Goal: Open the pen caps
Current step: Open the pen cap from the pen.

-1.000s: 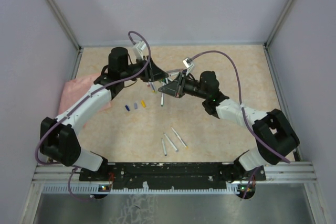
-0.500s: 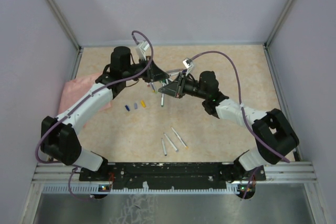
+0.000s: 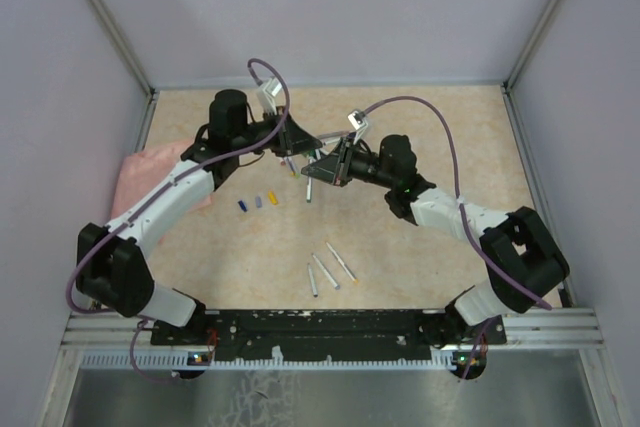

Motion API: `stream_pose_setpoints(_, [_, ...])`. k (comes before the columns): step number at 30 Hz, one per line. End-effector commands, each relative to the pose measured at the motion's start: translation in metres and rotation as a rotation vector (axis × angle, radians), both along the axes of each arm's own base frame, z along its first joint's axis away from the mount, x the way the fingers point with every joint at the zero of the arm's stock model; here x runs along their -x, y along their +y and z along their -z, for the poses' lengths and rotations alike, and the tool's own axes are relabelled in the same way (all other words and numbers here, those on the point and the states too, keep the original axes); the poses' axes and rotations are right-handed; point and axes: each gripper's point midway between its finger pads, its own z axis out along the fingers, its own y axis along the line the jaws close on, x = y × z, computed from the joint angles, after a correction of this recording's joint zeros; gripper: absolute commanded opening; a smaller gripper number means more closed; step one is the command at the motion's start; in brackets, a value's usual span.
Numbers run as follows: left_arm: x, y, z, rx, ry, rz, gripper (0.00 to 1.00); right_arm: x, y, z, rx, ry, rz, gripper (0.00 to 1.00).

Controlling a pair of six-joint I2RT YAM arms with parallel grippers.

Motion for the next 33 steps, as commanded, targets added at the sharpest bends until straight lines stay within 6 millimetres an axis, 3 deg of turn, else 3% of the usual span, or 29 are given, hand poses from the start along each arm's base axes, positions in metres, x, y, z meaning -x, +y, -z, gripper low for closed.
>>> stream_pose_setpoints(1, [-0.002, 0.003, -0.015, 0.033, -0.057, -0.033, 0.00, 0.005, 0.009, -0.042, -0.080, -0.105, -0.039, 0.09])
stream_pose_setpoints(13, [-0.009, 0.013, -0.022, 0.056, -0.069, -0.121, 0.00, 0.010, 0.014, -0.039, -0.082, -0.090, -0.057, 0.27])
stream_pose_setpoints(20, [-0.016, 0.021, -0.033, 0.062, -0.098, -0.188, 0.00, 0.016, 0.020, -0.034, -0.087, -0.072, -0.076, 0.29])
stream_pose_setpoints(25, [-0.016, 0.022, -0.036, 0.068, -0.105, -0.198, 0.00, 0.019, 0.022, -0.031, -0.086, -0.062, -0.082, 0.23])
stream_pose_setpoints(30, [-0.011, 0.021, -0.038, 0.080, -0.122, -0.173, 0.01, 0.020, 0.024, -0.032, -0.091, -0.056, -0.089, 0.01])
stream_pose_setpoints(31, [-0.010, 0.021, -0.037, 0.080, -0.122, -0.168, 0.03, 0.020, 0.024, -0.032, -0.093, -0.054, -0.088, 0.00])
stream_pose_setpoints(33, [-0.007, 0.022, -0.036, 0.079, -0.121, -0.159, 0.17, 0.020, 0.023, -0.034, -0.094, -0.060, -0.081, 0.00])
